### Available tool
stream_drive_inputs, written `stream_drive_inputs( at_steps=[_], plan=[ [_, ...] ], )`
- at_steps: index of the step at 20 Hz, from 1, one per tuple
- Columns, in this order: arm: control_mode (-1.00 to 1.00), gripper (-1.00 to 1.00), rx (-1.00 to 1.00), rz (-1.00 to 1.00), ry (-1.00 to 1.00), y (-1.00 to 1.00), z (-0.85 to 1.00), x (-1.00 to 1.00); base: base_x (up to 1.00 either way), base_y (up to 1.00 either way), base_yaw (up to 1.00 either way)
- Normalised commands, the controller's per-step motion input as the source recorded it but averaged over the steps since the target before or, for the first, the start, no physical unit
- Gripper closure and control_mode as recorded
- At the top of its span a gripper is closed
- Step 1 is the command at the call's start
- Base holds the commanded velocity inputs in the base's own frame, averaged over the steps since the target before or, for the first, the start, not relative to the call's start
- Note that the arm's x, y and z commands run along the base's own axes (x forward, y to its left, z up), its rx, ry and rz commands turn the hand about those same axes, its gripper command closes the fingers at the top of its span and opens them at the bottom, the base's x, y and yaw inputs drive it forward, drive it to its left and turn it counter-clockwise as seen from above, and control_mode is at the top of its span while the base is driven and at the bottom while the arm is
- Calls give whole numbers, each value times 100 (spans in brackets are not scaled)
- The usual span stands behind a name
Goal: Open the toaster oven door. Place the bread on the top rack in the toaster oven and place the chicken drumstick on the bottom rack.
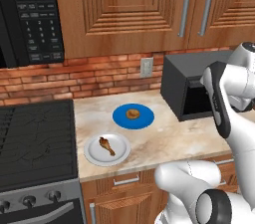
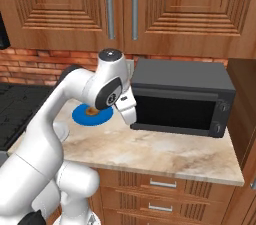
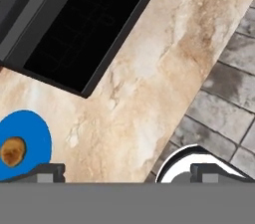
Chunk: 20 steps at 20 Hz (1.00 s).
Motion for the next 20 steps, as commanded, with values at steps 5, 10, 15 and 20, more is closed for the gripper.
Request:
stream_drive_inputs(
  at_steps=[5,10,15,20],
  plan=[
    [-100,-100,1,-11,0,-18,-1,0,0,0,0],
    [-100,-100,0,-11,0,-16,-1,0,0,0,0],
    [-100,-100,0,-11,0,-17,0,-1,0,0,0],
    [-100,-100,2,-9,0,-23,0,-3,0,0,0]
  ],
)
